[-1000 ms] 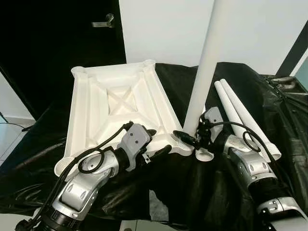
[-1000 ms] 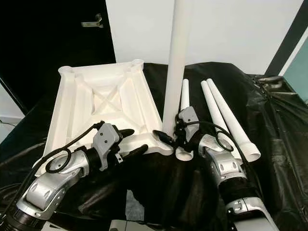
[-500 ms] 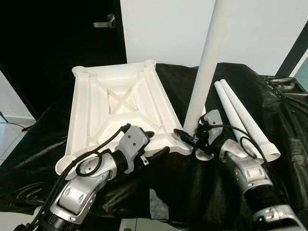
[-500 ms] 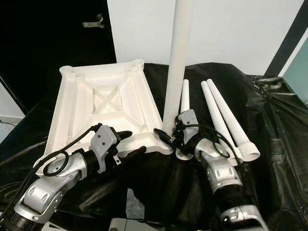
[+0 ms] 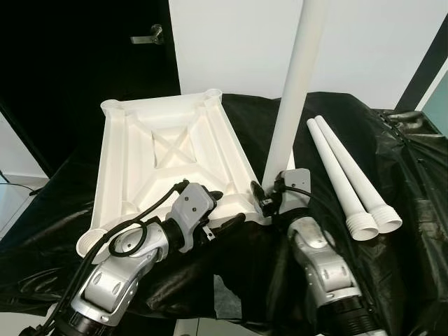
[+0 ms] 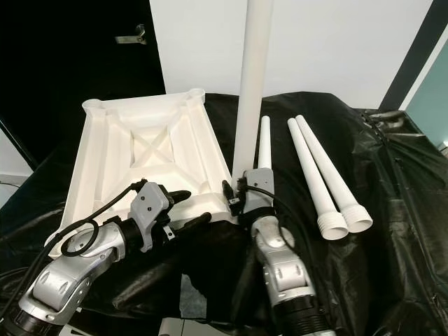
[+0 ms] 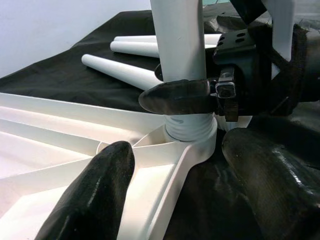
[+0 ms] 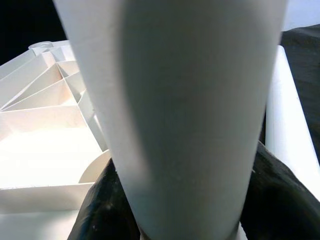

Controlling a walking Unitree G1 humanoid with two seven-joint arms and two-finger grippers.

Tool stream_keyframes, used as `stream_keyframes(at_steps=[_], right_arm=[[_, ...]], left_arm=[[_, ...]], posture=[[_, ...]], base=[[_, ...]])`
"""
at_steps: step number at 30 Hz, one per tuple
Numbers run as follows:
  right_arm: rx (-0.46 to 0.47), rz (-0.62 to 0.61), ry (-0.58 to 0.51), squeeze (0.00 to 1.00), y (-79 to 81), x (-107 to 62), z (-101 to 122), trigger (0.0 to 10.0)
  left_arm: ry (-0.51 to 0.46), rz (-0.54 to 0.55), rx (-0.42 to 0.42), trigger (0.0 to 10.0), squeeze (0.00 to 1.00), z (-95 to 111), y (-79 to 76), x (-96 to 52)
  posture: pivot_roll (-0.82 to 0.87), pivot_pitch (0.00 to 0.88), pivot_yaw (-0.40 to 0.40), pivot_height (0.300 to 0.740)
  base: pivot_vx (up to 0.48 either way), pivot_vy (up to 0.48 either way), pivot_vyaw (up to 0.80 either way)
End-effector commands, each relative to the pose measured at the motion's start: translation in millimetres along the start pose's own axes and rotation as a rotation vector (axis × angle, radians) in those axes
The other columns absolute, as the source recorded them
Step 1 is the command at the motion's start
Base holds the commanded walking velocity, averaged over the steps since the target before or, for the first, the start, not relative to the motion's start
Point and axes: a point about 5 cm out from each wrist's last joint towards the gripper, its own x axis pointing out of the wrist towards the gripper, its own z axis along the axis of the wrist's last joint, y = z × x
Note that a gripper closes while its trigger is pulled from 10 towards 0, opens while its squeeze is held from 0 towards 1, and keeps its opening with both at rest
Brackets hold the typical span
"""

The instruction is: Building children table

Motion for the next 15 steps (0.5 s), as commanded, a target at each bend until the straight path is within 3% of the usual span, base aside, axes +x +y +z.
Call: stream_keyframes(at_steps=[1, 4, 5, 6, 7, 15], right_arm=[[0.002, -0.001, 0.063, 0.0, 3.2, -3.8, -12.3, 10.0], [0.006, 0.009, 0.032, 0.0, 2.8, -4.6, -7.8, 10.0], [-0.005, 0.027, 0.01, 0.35, 0.5, -5.0, -4.6, 10.0], [-0.005, 0.027, 0.01, 0.35, 0.5, -5.0, -4.6, 10.0], [-0.005, 0.048, -0.004, 1.0, -1.9, -5.7, -2.2, 10.0], [-0.04, 0.182, -0.049, 1.0, -23.2, -12.8, 6.2, 10.0]], left_arm=[[0.007, -0.05, 0.019, 10.0, 0.0, 2.5, -1.5, -1.5], [0.008, -0.052, 0.02, 10.0, 0.0, 2.5, -1.3, -1.2], [0.008, -0.054, 0.022, 10.0, 0.0, 2.5, -1.1, -0.8], [0.008, -0.054, 0.022, 10.0, 0.0, 2.5, -1.1, -0.8], [0.008, -0.053, 0.023, 10.0, 0.0, 2.8, -0.7, -0.4], [0.006, -0.046, 0.024, 10.0, 0.0, 3.0, -0.2, 0.3]], posture=[[0.09, 0.0, 0.008, 0.74], [0.09, 0.0, 0.01, 0.74], [0.09, 0.0, 0.01, 0.74], [0.09, 0.0, 0.01, 0.74], [0.09, 0.0, 0.008, 0.74], [0.09, 0.0, -0.003, 0.74]], base=[[0.0, 0.0, 0.0], [0.0, 0.0, 0.0], [0.0, 0.0, 0.0], [0.0, 0.0, 0.0], [0.0, 0.0, 0.0], [0.0, 0.0, 0.0]])
